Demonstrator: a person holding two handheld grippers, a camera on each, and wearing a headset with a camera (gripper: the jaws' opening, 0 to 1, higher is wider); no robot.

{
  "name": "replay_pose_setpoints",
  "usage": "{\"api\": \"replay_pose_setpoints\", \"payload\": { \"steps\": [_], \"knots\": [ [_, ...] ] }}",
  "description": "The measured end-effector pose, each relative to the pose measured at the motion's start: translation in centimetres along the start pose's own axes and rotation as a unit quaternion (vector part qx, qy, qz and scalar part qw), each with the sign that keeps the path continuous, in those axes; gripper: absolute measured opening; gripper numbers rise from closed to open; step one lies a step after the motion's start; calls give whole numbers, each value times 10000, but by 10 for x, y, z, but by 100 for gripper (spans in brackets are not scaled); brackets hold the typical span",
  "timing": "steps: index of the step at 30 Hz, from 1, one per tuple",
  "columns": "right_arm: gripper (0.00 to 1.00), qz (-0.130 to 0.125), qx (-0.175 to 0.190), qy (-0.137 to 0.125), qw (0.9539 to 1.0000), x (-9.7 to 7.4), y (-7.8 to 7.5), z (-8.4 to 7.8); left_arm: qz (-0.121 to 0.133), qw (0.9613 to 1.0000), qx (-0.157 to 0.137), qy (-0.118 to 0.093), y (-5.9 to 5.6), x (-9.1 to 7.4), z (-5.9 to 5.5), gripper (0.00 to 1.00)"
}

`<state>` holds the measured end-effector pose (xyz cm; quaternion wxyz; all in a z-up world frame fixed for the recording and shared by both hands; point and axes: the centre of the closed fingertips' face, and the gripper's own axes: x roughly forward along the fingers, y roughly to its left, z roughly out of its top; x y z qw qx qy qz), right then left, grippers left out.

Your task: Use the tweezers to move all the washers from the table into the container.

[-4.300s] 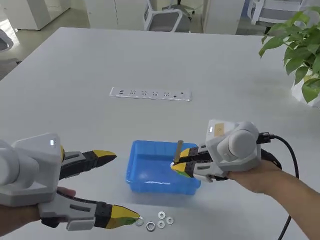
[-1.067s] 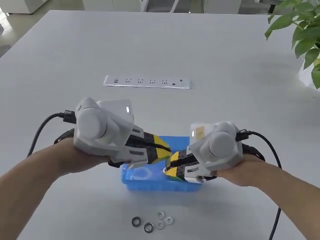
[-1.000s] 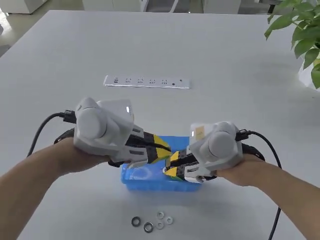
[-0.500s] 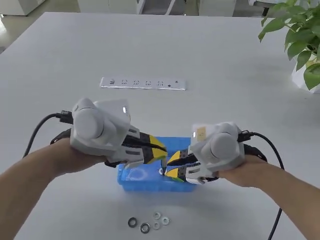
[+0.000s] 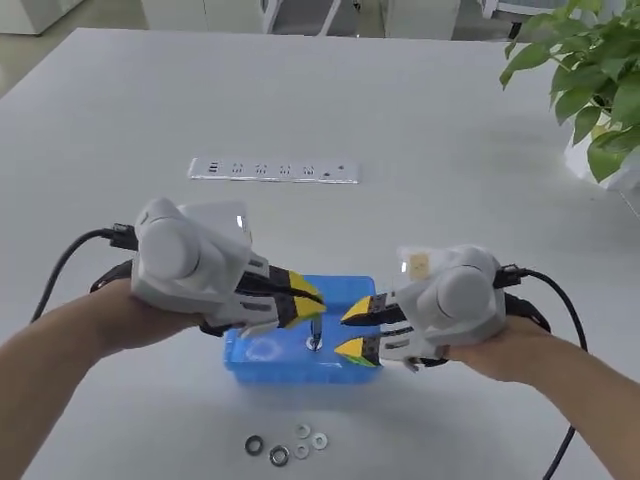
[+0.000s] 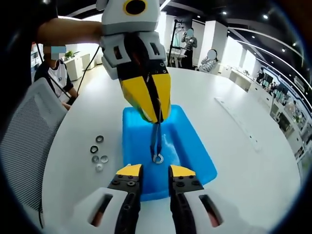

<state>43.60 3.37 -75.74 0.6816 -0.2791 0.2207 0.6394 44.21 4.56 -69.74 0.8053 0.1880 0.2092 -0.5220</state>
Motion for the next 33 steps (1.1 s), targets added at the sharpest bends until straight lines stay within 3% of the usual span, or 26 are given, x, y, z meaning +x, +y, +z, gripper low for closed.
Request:
{"api": "replay_pose_setpoints", "payload": {
  "steps": [12,33],
  "knots": [
    [27,-263,316,-126,9991,-23,6,0,157,9999,31,-57,-3,-10,10,6],
    [36,-565,573,-313,9963,-49,35,8,252,9997,8,-71,-16,-41,27,6]
  ]
}}
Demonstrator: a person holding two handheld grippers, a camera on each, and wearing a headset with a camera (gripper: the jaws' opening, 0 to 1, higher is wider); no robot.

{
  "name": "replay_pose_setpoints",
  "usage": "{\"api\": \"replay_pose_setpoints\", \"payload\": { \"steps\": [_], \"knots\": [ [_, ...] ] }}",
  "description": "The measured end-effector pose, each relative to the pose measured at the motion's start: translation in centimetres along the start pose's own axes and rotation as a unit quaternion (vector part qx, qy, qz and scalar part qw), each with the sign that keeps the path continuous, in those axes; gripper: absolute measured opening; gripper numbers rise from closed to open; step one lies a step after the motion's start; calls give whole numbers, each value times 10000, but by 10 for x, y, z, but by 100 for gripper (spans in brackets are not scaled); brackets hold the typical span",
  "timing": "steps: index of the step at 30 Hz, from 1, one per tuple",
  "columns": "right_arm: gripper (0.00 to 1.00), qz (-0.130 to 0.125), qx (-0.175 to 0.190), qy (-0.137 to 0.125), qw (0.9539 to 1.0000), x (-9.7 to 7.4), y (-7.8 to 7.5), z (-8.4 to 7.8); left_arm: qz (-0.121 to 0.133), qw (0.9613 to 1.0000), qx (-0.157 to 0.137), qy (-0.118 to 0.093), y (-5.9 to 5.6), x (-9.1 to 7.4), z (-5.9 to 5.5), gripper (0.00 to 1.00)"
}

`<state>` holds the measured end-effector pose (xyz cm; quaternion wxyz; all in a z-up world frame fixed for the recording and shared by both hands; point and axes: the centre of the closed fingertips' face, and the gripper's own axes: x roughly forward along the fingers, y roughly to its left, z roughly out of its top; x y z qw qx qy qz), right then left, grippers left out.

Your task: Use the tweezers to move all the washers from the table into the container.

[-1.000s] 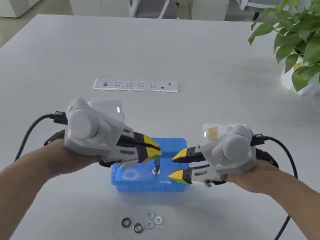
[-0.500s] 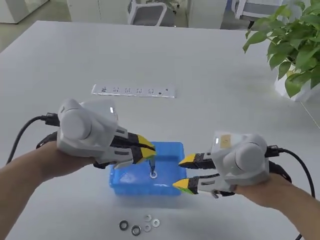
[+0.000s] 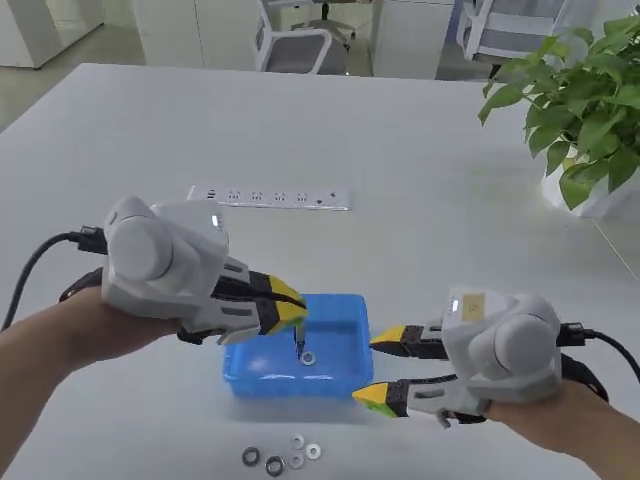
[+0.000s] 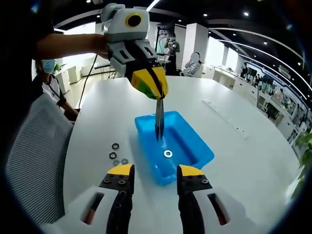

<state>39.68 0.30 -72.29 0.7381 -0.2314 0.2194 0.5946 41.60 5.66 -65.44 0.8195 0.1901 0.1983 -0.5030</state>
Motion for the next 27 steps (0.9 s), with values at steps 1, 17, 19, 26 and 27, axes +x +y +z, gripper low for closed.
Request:
{"api": "replay_pose_setpoints", "payload": {
  "steps": [1,17,19,26,27],
  "knots": [
    [37,-4,15,-7,10000,-1,1,0,2,10000,3,7,-1,-2,0,6],
    [49,-148,217,-60,9996,-12,21,-4,61,10000,-13,22,-20,-25,2,6],
    [49,-146,236,-78,9996,-13,24,-5,63,10000,-28,7,-23,-27,2,6],
    [49,-145,179,-155,9996,-15,34,-3,31,10000,-32,30,-36,-33,-2,6],
    [49,-141,180,-161,9996,-15,34,-3,29,10000,-32,24,-38,-33,-3,6]
  ]
}}
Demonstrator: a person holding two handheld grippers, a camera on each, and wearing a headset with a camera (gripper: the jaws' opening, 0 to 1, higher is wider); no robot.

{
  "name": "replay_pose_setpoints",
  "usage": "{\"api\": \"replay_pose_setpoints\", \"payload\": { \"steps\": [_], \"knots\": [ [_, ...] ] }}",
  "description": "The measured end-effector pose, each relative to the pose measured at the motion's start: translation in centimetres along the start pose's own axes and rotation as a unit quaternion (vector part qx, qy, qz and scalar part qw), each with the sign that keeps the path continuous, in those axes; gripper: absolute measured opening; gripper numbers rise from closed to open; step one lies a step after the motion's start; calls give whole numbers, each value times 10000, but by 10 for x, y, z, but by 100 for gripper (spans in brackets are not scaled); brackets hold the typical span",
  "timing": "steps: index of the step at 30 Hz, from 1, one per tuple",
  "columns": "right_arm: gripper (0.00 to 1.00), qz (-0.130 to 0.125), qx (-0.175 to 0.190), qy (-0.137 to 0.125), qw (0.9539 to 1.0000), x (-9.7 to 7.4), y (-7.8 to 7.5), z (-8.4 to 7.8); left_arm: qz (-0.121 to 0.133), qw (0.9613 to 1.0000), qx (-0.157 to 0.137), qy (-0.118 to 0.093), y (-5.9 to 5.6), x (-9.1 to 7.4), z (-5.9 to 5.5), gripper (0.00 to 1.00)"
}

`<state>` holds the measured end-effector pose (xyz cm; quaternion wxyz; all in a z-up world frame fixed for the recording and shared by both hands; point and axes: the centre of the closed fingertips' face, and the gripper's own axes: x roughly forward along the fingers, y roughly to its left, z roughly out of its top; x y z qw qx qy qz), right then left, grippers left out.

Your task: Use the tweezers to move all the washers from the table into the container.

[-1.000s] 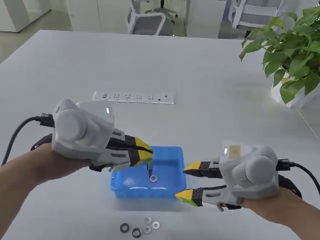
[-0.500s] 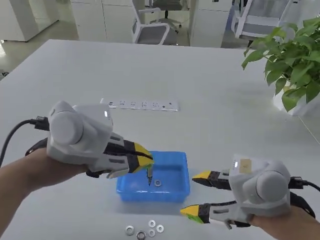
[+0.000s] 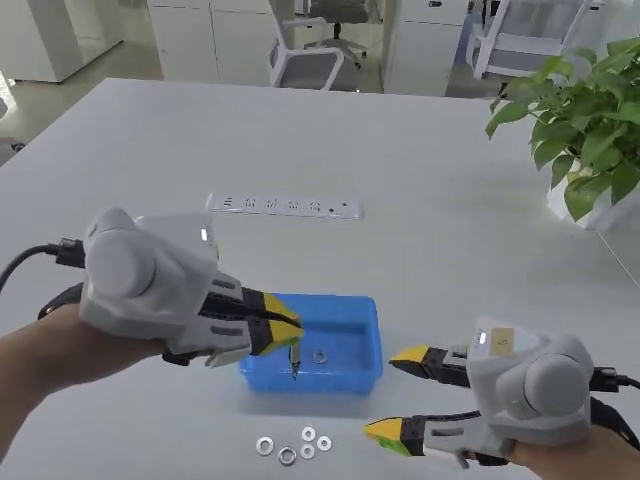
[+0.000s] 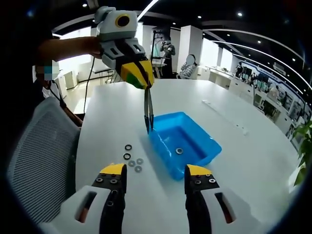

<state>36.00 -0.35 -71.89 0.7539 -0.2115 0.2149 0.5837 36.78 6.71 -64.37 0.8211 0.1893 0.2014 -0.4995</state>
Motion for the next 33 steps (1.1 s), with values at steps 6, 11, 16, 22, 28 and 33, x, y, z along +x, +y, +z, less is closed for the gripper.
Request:
{"api": "replay_pose_setpoints", "payload": {
  "steps": [6,11,16,22,28,33],
  "knots": [
    [48,43,-48,3,10000,1,8,-1,8,10000,-1,-9,-7,-3,-3,6],
    [47,97,-89,15,9999,4,14,-2,16,10000,-20,-39,-12,-4,-8,6],
    [47,165,-124,15,9998,7,20,-2,2,10000,-62,-58,-18,-4,-13,6],
    [47,254,-153,16,9996,14,28,-3,-32,9999,-126,-38,-24,-3,-25,6],
    [47,357,-196,25,9992,22,35,-3,-83,9998,-164,-80,-30,-1,-32,5],
    [47,427,-248,33,9988,28,39,-2,-121,9997,-191,-67,-35,1,-37,5]
  ]
}}
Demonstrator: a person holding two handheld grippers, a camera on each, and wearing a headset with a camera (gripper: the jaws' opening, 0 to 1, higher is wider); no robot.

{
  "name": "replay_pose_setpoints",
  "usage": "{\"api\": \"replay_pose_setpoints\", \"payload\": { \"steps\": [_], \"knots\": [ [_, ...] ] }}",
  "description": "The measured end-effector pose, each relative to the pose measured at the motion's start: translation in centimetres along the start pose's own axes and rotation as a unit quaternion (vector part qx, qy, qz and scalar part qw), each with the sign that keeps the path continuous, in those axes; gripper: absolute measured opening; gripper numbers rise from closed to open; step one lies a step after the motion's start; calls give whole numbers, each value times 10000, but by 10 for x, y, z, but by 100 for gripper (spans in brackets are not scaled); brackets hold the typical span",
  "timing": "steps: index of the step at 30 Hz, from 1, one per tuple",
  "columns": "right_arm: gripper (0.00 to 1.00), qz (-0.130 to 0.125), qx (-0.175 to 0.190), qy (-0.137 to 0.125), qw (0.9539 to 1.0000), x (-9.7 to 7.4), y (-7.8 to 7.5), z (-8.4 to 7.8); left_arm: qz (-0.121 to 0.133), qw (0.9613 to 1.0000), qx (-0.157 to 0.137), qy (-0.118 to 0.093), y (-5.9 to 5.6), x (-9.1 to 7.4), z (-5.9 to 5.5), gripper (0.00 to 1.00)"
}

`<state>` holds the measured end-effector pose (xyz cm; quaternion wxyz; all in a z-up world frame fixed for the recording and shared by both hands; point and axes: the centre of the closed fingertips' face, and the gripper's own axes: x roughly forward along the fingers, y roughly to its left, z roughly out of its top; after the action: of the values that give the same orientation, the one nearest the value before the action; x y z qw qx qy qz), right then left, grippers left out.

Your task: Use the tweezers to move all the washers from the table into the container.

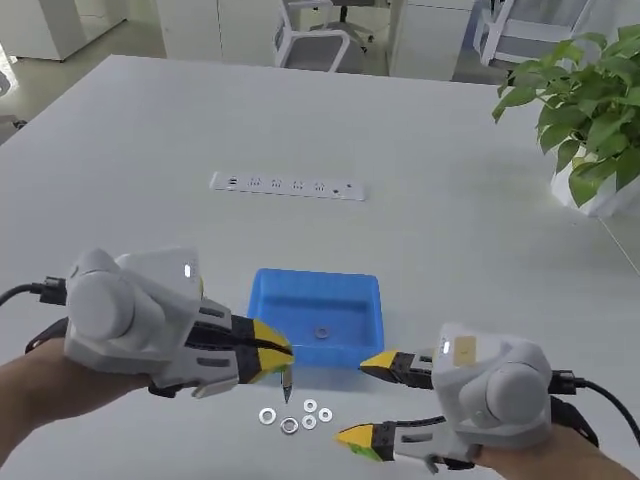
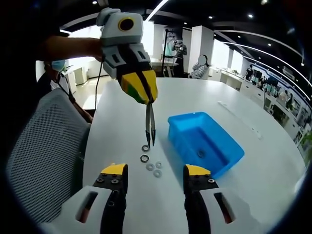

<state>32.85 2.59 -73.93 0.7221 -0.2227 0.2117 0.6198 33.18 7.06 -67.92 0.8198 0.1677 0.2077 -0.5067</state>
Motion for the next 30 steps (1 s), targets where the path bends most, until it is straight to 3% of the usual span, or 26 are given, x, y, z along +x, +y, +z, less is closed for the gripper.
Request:
{"api": "replay_pose_setpoints", "payload": {
  "steps": [16,30],
  "knots": [
    [44,242,-198,55,9995,18,9,3,-136,9999,-77,-51,-15,6,-6,5],
    [42,437,-278,150,9985,26,15,1,-224,9997,-118,-18,-20,13,-13,5]
  ]
}}
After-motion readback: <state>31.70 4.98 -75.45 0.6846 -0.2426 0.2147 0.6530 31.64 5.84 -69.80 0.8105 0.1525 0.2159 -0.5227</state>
